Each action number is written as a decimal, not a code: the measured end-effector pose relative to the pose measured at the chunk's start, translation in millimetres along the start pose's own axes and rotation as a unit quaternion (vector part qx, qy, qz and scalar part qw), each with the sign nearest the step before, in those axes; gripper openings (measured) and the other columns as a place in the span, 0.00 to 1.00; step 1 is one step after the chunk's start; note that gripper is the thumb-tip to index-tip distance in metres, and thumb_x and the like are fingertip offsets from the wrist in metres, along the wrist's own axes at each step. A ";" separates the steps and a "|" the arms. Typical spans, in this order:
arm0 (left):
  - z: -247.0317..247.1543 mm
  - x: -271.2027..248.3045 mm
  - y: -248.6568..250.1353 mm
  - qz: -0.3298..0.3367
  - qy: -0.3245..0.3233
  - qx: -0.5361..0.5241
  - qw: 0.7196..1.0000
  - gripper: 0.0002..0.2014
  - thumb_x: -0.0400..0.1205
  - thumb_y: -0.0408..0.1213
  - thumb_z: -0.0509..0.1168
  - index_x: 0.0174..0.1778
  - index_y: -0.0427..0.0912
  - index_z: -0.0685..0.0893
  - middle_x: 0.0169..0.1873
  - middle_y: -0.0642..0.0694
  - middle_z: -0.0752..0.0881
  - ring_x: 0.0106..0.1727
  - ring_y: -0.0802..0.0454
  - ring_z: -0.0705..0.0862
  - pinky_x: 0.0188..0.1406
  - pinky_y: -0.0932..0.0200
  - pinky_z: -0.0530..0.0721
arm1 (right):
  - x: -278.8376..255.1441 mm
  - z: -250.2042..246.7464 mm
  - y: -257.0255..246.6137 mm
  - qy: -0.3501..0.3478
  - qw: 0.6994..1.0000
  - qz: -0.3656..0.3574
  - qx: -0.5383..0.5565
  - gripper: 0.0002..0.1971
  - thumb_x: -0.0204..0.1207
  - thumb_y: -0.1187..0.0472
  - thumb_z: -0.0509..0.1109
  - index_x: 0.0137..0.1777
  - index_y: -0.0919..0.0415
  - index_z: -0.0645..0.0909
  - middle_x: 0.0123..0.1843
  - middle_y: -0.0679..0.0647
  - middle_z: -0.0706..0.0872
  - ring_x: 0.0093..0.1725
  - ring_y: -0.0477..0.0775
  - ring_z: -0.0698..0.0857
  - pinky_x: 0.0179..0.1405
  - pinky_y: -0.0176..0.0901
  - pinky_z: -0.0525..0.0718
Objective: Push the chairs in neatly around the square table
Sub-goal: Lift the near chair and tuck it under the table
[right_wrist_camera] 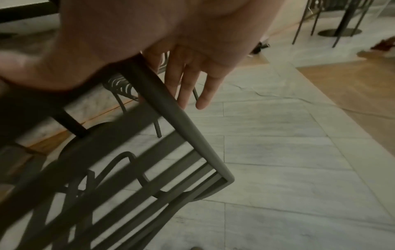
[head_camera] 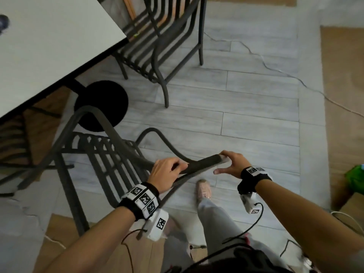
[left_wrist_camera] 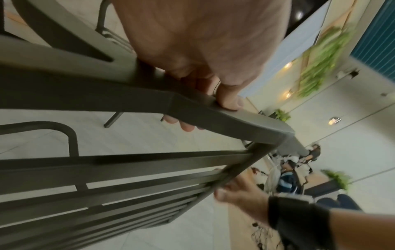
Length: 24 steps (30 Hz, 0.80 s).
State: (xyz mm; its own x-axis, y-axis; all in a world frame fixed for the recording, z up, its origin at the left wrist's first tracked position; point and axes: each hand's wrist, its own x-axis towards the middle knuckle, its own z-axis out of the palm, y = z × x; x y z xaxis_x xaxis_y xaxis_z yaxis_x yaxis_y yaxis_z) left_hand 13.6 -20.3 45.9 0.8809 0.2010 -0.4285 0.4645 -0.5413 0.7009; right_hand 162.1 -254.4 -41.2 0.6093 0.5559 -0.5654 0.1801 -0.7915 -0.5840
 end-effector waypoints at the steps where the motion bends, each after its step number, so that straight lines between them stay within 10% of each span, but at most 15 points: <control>1: -11.5 -16.6 -0.4 -0.001 0.022 -0.017 1.000 0.14 0.80 0.54 0.61 0.38 0.50 0.84 0.33 0.56 0.84 0.43 0.49 0.83 0.61 0.41 0.78 | -6.1 -0.9 -4.5 -0.002 1.000 0.000 -0.018 0.31 0.55 0.36 0.82 0.55 0.50 0.80 0.48 0.49 0.87 0.48 0.54 0.83 0.48 0.47 0.81; 5: -55.7 -80.6 -10.1 0.018 0.150 -0.158 0.976 0.19 0.74 0.61 0.61 0.30 0.51 0.86 0.27 0.54 0.84 0.41 0.42 0.82 0.55 0.34 0.75 | -26.4 3.6 -27.0 -0.002 0.997 0.000 -0.076 0.35 0.52 0.24 0.72 0.51 0.48 0.80 0.46 0.51 0.87 0.46 0.57 0.84 0.45 0.51 0.83; 11: -97.0 -164.0 -27.4 0.070 0.307 -0.240 0.918 0.16 0.71 0.50 0.66 0.16 0.53 0.85 0.13 0.56 0.78 0.21 0.57 0.75 0.32 0.55 0.71 | -61.1 39.0 -60.2 -0.003 0.996 -0.002 -0.095 0.29 0.42 0.22 0.75 0.35 0.43 0.82 0.34 0.46 0.88 0.37 0.48 0.86 0.36 0.44 0.84; 24: -141.0 -281.8 -100.6 0.127 0.403 -0.319 0.848 0.19 0.68 0.40 0.64 0.17 0.28 0.78 0.13 0.38 0.76 0.18 0.43 0.74 0.25 0.66 0.75 | -87.1 65.4 -155.6 0.102 0.936 -0.253 -0.221 0.29 0.55 0.16 0.60 0.24 0.44 0.72 0.28 0.40 0.70 0.21 0.46 0.72 0.20 0.28 0.60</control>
State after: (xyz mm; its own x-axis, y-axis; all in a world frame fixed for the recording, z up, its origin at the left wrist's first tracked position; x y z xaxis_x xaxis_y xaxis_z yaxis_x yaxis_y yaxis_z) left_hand -268.5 92.6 176.5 0.6163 0.7764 0.1316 -0.0207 -0.1511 0.9883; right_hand 30.6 -163.1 60.8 0.4861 0.8640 -0.1313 0.7607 -0.4923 -0.4231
